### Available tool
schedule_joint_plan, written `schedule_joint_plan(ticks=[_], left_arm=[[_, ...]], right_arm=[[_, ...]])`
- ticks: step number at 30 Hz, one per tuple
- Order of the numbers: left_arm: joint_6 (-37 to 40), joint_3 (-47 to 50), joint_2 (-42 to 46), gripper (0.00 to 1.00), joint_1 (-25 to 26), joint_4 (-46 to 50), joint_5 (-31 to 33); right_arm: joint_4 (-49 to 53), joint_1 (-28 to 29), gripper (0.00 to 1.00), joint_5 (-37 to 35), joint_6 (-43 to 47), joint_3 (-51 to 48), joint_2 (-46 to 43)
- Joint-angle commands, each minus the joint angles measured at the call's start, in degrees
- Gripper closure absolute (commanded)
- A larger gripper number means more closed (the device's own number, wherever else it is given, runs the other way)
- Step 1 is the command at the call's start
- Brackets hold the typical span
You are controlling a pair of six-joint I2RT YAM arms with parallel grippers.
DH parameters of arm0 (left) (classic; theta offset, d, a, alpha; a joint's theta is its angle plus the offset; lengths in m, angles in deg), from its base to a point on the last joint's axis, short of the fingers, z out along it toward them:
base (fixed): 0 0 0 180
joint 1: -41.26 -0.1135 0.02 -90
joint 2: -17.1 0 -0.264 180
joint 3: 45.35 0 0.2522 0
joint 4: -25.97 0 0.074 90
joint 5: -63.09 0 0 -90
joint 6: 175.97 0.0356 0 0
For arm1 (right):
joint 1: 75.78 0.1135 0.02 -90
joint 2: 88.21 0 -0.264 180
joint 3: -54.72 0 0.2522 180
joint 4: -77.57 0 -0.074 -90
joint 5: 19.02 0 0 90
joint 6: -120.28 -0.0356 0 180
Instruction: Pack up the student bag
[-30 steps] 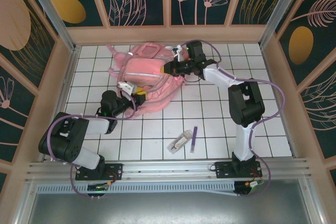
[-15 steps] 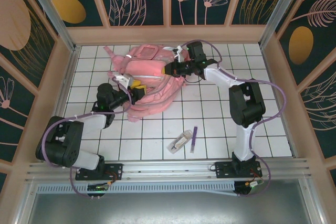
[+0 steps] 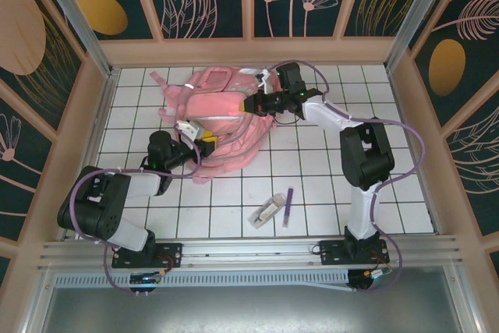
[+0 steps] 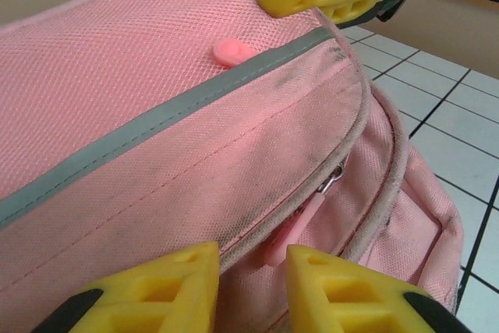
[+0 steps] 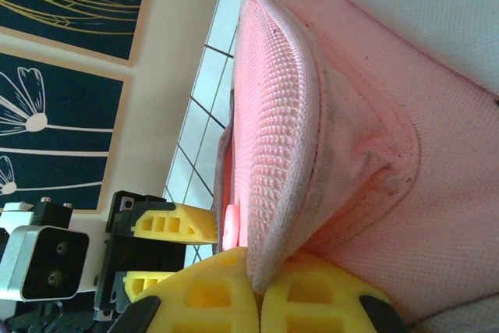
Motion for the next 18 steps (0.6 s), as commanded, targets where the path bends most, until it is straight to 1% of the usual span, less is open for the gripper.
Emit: schedule_joint_plan(ticks=[1, 4, 7, 9, 11, 13, 14, 15, 18], left_arm=[[0.2, 0.9, -1.5, 0.76, 1.6, -2.4, -1.1], [0.3, 2.4, -0.9, 0.78, 2.4, -4.0, -0.3], [-0.7, 6.0, 0.9, 0.86, 3.3, -9.9, 0.1], [-1.4, 7.8, 2.8, 0.93, 3.8, -10.6, 1.0], [-1.6, 8.4, 4.4, 0.92, 4.1, -9.1, 3.2], [-1.3, 8.3, 5.1, 0.87, 4.0, -7.9, 6.0], [-1.0, 8.0, 5.1, 0.82, 4.0, -7.9, 7.2], [-1.0, 7.4, 4.8, 0.80, 4.1, -7.7, 7.9], [-1.8, 5.3, 4.6, 0.82, 3.6, -7.4, 6.7]], right_arm=[[-7.8, 0.9, 1.00, 4.3, 2.8, 1.5, -6.2], [-8.9, 0.8, 1.00, 3.7, 1.8, 1.0, -6.5], [-10.3, 0.8, 1.00, 3.3, 0.6, 0.5, -6.6], [-10.6, 0.8, 1.00, 2.7, 0.4, 0.5, -6.5], [-11.9, 0.8, 1.00, 2.8, -0.5, 0.1, -6.7], [-13.3, 0.8, 1.00, 3.7, -1.2, -0.2, -6.5], [-13.5, 0.9, 1.00, 4.2, -1.0, -0.2, -6.5], [-13.2, 0.9, 1.00, 4.3, -0.6, -0.2, -6.4], [-12.4, 0.9, 1.00, 4.5, 0.0, -0.1, -6.5]])
